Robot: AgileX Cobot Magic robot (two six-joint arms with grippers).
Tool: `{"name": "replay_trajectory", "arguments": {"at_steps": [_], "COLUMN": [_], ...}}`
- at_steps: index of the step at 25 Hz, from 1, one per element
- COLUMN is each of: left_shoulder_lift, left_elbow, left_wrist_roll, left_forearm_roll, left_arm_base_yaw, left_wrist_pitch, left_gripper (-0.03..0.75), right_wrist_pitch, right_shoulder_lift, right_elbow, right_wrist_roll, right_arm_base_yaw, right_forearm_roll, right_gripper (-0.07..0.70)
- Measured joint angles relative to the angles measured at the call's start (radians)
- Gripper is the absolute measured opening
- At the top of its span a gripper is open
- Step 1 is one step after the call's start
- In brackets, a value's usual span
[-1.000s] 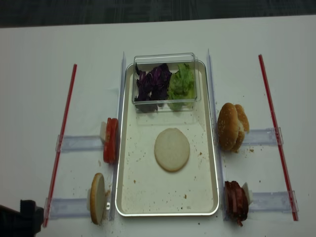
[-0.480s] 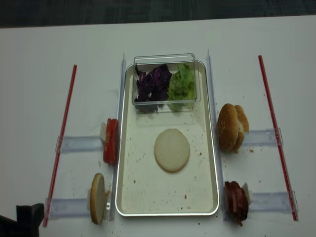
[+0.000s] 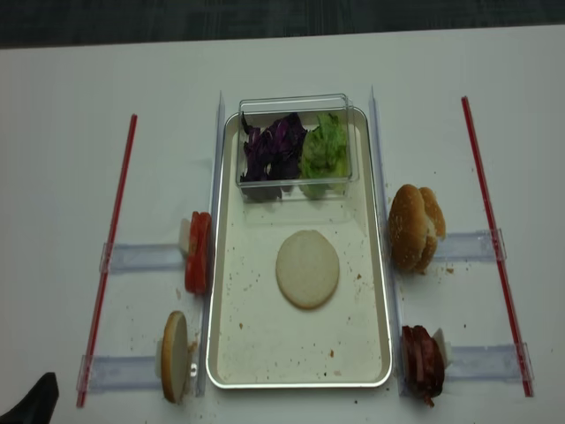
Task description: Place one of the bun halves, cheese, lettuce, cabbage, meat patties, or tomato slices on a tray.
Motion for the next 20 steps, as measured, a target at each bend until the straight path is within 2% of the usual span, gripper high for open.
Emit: {"name": "replay_trajectory", "arguments": {"at_steps": [5,20], "left_shoulder_lift": [-0.027,-0.029], "left_elbow": [0.000,0.000], "left_wrist_roll": [0.048,0.065], "left_forearm_roll": [-0.024,-0.029], "left_arm_base_yaw": [0.000,0.000], "left_wrist_pitch": [0.008,0.008], "left_gripper": [0.618,0.618], "right_wrist_pitch": [0.000,0.000], "right_shoulder_lift": [0.000,-0.002], "right_elbow": [0.000,0.000], "right_wrist_roll": [0.000,0.000], "right_arm_base_yaw": [0.000,0.000], "right_forearm_roll": [0.000,0.000], "right_gripper": [0.445,0.445]}}
